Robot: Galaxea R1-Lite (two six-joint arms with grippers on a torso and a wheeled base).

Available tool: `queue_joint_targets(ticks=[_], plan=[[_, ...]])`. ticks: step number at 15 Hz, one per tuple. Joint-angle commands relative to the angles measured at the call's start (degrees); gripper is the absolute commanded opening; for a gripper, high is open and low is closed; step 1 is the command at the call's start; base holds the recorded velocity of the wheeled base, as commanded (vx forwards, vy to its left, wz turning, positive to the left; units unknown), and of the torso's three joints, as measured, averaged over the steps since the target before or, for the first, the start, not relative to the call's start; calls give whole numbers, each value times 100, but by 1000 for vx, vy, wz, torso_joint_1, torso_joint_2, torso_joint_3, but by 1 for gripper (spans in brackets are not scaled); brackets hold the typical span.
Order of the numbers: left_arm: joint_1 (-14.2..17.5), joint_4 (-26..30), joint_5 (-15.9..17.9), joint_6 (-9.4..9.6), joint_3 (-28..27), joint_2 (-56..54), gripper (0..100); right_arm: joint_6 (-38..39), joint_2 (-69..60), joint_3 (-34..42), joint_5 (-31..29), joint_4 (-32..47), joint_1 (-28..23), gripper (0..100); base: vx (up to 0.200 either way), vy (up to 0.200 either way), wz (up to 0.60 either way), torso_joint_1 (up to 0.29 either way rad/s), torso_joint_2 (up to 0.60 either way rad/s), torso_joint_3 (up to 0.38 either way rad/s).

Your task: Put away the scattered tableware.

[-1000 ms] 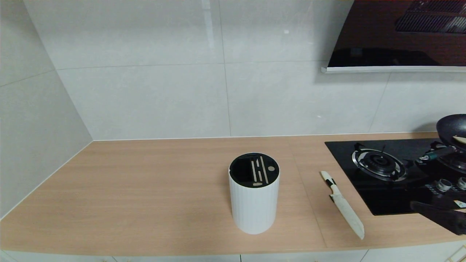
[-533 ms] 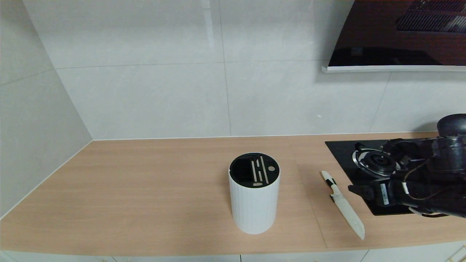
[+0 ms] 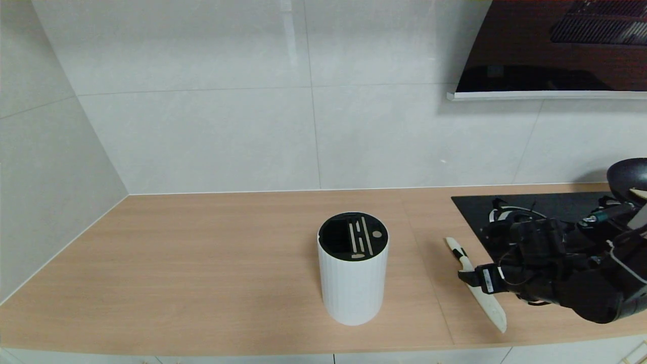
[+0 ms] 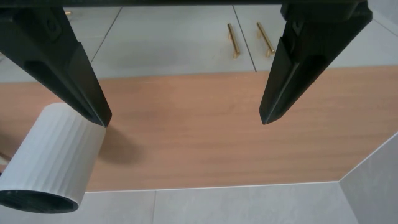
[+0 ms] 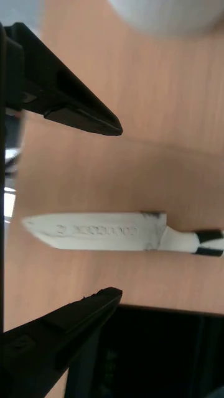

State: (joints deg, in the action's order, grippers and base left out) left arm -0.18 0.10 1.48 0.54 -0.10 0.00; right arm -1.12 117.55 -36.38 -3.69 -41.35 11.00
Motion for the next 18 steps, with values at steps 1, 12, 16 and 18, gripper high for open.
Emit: queue_joint_targets(ticks=[1,12,16,18], plan=[[1,-1,2,-1,1,0,100,-2,813,-221,-35,-145,-27,100,0,0,0,0,0,0],[1,-1,2,-1,1,0,100,15,1411,-528,-17,-593,-344,100,0,0,0,0,0,0],[1,-1,2,-1,1,0,100,24,1657,-695,-44,-752,-344,100,0,0,0,0,0,0],[1,-1,2,-1,1,0,100,33,1753,-801,-79,-752,-344,100,0,0,0,0,0,0]])
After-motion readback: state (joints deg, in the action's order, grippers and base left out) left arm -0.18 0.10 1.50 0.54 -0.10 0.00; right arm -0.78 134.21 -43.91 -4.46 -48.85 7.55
